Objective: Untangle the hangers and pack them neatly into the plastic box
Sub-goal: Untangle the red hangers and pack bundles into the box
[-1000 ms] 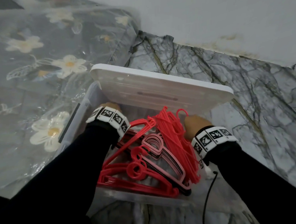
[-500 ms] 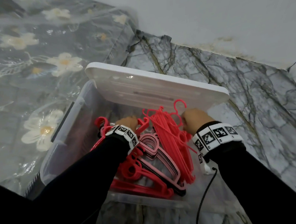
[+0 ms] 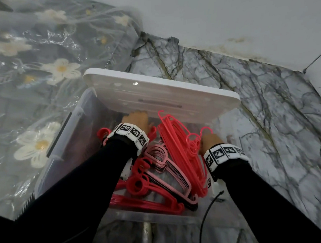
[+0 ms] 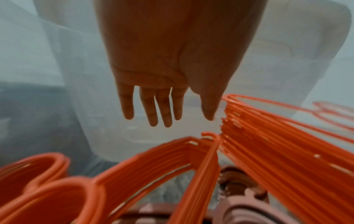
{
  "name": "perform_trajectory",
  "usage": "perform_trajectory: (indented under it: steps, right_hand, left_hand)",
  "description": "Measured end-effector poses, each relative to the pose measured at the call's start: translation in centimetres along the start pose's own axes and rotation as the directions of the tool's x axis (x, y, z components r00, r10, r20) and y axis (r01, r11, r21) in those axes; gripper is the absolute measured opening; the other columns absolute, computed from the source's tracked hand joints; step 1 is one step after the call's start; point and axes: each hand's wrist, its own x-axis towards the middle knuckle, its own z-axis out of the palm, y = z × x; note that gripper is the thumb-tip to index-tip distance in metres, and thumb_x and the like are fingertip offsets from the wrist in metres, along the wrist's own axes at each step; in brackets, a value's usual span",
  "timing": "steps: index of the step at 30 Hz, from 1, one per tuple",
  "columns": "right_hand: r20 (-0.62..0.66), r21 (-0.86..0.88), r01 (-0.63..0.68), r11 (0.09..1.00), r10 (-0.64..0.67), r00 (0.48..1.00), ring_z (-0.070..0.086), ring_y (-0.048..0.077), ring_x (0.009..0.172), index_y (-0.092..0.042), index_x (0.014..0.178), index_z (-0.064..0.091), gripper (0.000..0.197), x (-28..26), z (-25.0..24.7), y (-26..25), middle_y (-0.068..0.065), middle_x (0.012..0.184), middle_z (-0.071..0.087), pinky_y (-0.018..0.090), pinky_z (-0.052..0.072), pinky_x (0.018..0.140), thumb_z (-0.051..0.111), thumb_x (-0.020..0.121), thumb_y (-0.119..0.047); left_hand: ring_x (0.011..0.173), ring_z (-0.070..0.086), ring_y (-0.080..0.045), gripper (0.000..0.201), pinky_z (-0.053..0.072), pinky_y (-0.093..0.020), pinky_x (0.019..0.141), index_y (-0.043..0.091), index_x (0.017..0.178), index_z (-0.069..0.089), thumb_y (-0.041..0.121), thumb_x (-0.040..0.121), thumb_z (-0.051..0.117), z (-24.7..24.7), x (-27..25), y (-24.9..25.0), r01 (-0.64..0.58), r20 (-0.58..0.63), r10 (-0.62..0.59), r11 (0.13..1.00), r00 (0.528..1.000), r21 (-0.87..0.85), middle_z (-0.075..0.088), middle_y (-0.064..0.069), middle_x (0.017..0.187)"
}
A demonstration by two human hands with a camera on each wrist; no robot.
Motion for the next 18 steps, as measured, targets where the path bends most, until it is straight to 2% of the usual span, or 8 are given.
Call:
perform_trajectory:
  steps: [5, 8, 10, 11, 12, 14, 16, 18]
  right_hand:
    - [0.037, 0.031, -0.017, 0.999, 0.016, 0.999, 0.060, 0.035, 0.109, -0.011, 0.115, 0.054, 0.021, 1.1, 1.4, 0.3, 0.022, 0.117, 0.062, 0.035, 0.046, 0.081, 0.044, 0.098, -0.020]
    - [0.022, 0.124, -0.032, 0.992, 0.029, 0.999, 0.060, 0.036, 0.105, -0.004, 0.106, 0.058, 0.041, 1.6, 2.1, 0.3, 0.023, 0.110, 0.062, 0.034, 0.042, 0.075, 0.040, 0.098, -0.040]
    - [0.060, 0.170, -0.041, 0.985, 0.031, 0.998, 0.061, 0.035, 0.104, -0.011, 0.087, 0.055, 0.054, 2.1, 2.6, 0.6, 0.021, 0.111, 0.063, 0.033, 0.043, 0.075, 0.043, 0.088, -0.064]
    - [0.105, 0.160, -0.052, 0.986, 0.035, 0.994, 0.061, 0.033, 0.106, -0.012, 0.092, 0.057, 0.065, 2.3, 2.8, 0.7, 0.019, 0.115, 0.062, 0.033, 0.045, 0.079, 0.047, 0.079, -0.074]
    - [0.155, 0.137, -0.056, 0.989, 0.034, 0.987, 0.061, 0.031, 0.108, -0.008, 0.111, 0.056, 0.083, 2.3, 3.1, 0.9, 0.017, 0.120, 0.061, 0.032, 0.046, 0.081, 0.052, 0.070, -0.080]
    - [0.208, 0.125, -0.049, 0.991, 0.022, 0.978, 0.061, 0.029, 0.109, -0.007, 0.144, 0.027, 0.114, 2.2, 4.0, 1.0, 0.016, 0.127, 0.058, 0.030, 0.047, 0.080, 0.068, 0.061, -0.074]
    - [0.187, 0.151, -0.013, 0.988, -0.016, 0.982, 0.058, 0.030, 0.115, -0.012, 0.150, 0.005, 0.120, 2.2, 5.1, 1.1, 0.017, 0.137, 0.050, 0.031, 0.047, 0.085, 0.076, 0.065, -0.059]
    - [0.167, 0.178, -0.006, 0.984, -0.025, 0.986, 0.059, 0.028, 0.114, -0.010, 0.150, -0.002, 0.123, 2.5, 5.7, 1.2, 0.016, 0.131, 0.055, 0.025, 0.043, 0.080, 0.078, 0.067, -0.052]
  left_hand:
    - [0.115, 0.056, -0.037, 0.031, 0.044, -0.040, 0.093, 0.000, 0.118, 0.056, 0.018, 0.097, 0.043, -0.8, -0.3, 3.6, -0.039, 0.064, 0.054, 0.974, 0.996, -0.222, 0.060, -0.024, 0.122]
    - [0.117, 0.054, -0.037, 0.031, 0.040, -0.037, 0.092, -0.001, 0.115, 0.059, 0.017, 0.100, 0.038, -0.5, -0.8, 5.5, -0.003, 0.131, 0.043, 0.956, 0.990, -0.292, 0.059, -0.022, 0.123]
    - [0.116, 0.055, -0.034, 0.031, 0.042, -0.035, 0.092, 0.002, 0.116, 0.060, 0.015, 0.099, 0.039, -0.1, -0.7, 6.1, 0.049, 0.173, 0.006, 0.948, 0.985, -0.315, 0.060, -0.019, 0.124]
    - [0.116, 0.055, -0.034, 0.031, 0.042, -0.035, 0.092, 0.001, 0.119, 0.059, 0.013, 0.099, 0.039, 0.1, -0.7, 6.2, 0.071, 0.189, -0.010, 0.945, 0.982, -0.318, 0.060, -0.018, 0.124]
    - [0.116, 0.055, -0.033, 0.031, 0.043, -0.034, 0.092, 0.001, 0.121, 0.058, 0.012, 0.098, 0.040, 0.2, -0.8, 6.3, 0.089, 0.205, -0.023, 0.943, 0.978, -0.321, 0.059, -0.018, 0.124]
    - [0.115, 0.055, -0.033, 0.032, 0.044, -0.035, 0.092, 0.000, 0.123, 0.057, 0.012, 0.097, 0.042, 0.5, -0.8, 6.4, 0.081, 0.220, -0.016, 0.954, 0.975, -0.290, 0.059, -0.018, 0.124]
    - [0.116, 0.055, -0.033, 0.032, 0.044, -0.035, 0.093, 0.000, 0.123, 0.056, 0.012, 0.098, 0.040, 0.5, -0.9, 6.6, 0.062, 0.222, -0.003, 0.964, 0.975, -0.259, 0.058, -0.018, 0.126]
    - [0.118, 0.054, -0.034, 0.033, 0.042, -0.037, 0.095, 0.000, 0.123, 0.057, 0.012, 0.100, 0.037, 0.2, -1.0, 6.6, 0.030, 0.218, 0.024, 0.970, 0.976, -0.242, 0.058, -0.018, 0.127]
